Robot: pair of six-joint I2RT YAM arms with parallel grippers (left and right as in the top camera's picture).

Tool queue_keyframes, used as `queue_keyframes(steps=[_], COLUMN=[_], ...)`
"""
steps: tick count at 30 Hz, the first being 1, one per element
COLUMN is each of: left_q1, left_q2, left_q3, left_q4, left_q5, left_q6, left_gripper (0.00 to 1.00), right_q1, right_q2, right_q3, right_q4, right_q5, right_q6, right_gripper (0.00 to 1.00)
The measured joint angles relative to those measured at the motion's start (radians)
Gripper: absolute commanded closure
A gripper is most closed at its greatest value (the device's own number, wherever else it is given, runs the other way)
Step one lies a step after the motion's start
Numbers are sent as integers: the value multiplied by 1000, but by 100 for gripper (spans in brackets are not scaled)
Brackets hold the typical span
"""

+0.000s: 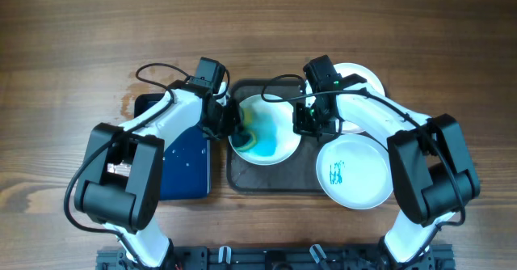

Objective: Clean dirty plates on tray and stack at the side
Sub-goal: 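Scrub the held plate's surface with the sponge in the left gripper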

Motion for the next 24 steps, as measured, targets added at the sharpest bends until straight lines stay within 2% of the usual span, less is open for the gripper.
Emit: queue_keyframes(steps=[4, 7, 11, 13, 18, 22, 24], left_q1=[-49, -124, -247, -265, -219, -58, -4], left_q2=[-5, -2, 14, 17, 19, 21, 21], left_q3=[3, -2, -12, -17, -30, -31, -25], left_q4=[12, 85, 179, 203, 243, 246, 200], left_q5=[-43, -13, 55, 73, 89, 64, 68], left_q6=[30, 34, -20, -46, -65, -57, -40], left_gripper=[96, 96, 96, 96, 96, 96, 96], right_q1=[0, 0, -2, -2, -3, -2, -2], right_q2=[0, 0, 0, 0, 0, 0, 0], right_q3=[0, 0, 0, 0, 1, 1, 1], right_q4=[-1, -4, -8, -11, -17, -25, -26], right_q5=[0, 0, -2, -2, -2, -10, -10], right_q6=[0, 0, 0, 0, 0, 0, 3], right_gripper=[96, 96, 96, 96, 96, 96, 96])
